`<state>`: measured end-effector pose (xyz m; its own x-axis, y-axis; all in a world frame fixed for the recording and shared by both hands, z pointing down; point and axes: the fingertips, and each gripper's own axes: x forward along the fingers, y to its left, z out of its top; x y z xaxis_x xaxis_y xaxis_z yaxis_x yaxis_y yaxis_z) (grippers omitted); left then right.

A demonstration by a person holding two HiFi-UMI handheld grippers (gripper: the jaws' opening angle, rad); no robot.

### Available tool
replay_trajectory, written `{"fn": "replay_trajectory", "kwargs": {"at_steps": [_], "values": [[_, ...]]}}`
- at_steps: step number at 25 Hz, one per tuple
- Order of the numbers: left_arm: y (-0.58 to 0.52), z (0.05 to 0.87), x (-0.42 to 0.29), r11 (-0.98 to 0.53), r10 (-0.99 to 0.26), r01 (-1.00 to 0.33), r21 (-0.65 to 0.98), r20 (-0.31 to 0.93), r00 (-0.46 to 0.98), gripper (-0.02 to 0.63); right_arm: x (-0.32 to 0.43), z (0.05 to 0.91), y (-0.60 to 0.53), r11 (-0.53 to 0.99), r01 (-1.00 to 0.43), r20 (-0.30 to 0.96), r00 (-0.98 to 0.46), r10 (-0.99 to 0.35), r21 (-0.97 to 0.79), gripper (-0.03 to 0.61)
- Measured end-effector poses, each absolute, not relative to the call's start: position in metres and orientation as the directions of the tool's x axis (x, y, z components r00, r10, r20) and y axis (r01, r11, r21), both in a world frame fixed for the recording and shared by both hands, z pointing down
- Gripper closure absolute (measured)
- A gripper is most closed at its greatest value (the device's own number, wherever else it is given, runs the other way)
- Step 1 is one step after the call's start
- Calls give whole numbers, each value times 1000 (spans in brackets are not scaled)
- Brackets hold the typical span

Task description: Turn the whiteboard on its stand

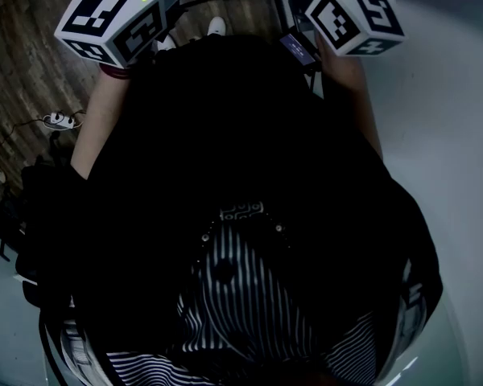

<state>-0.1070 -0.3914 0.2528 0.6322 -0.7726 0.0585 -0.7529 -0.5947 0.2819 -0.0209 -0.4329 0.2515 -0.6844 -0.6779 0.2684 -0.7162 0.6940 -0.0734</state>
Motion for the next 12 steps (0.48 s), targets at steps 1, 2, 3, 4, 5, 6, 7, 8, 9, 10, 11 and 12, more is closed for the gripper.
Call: {"fn": "replay_trajectory", "kwargs": {"at_steps": [1, 2, 3, 4, 5, 6, 7, 8, 9, 10, 11, 12], "values": [[-405, 255, -112, -584, -780, -761, 285, 64, 623, 614, -26, 253, -449, 698, -713, 269, -687, -675, -68, 367], [-418, 257, -117, -573, -787, -767, 287, 69, 614, 614, -31, 255, -465, 704, -708, 272, -690, -670, -62, 367], [-430, 258, -122, -564, -792, -773, 290, 73, 606, 614, -37, 256, -478, 711, -701, 276, -695, -663, -57, 367], [-437, 259, -127, -556, -798, -779, 291, 76, 598, 614, -44, 256, -487, 719, -692, 280, -702, -654, -55, 367], [-441, 259, -133, -547, -804, -785, 293, 78, 589, 614, -51, 256, -492, 728, -683, 283, -711, -644, -57, 367], [-442, 259, -139, -537, -811, -791, 293, 79, 579, 614, -57, 254, -494, 738, -673, 283, -720, -633, -61, 368], [-441, 258, -142, -527, -818, -798, 293, 80, 570, 614, -61, 252, -494, 748, -661, 280, -731, -623, -63, 377], [-439, 258, -142, -519, -823, -804, 290, 82, 561, 614, -63, 250, -493, 758, -650, 274, -740, -614, -57, 384], [-439, 257, -139, -514, -828, -809, 286, 84, 555, 614, -60, 247, -492, 767, -640, 267, -747, -609, -42, 390], [-440, 256, -134, -509, -831, -813, 281, 86, 550, 614, -56, 245, -491, 774, -633, 259, -751, -607, -23, 393], [-442, 257, -130, -505, -833, -817, 279, 90, 546, 614, -52, 244, -492, 778, -629, 252, -753, -607, -5, 394], [-444, 258, -128, -500, -836, -820, 279, 92, 541, 614, -48, 244, -492, 780, -626, 247, -754, -608, 10, 394]]}}
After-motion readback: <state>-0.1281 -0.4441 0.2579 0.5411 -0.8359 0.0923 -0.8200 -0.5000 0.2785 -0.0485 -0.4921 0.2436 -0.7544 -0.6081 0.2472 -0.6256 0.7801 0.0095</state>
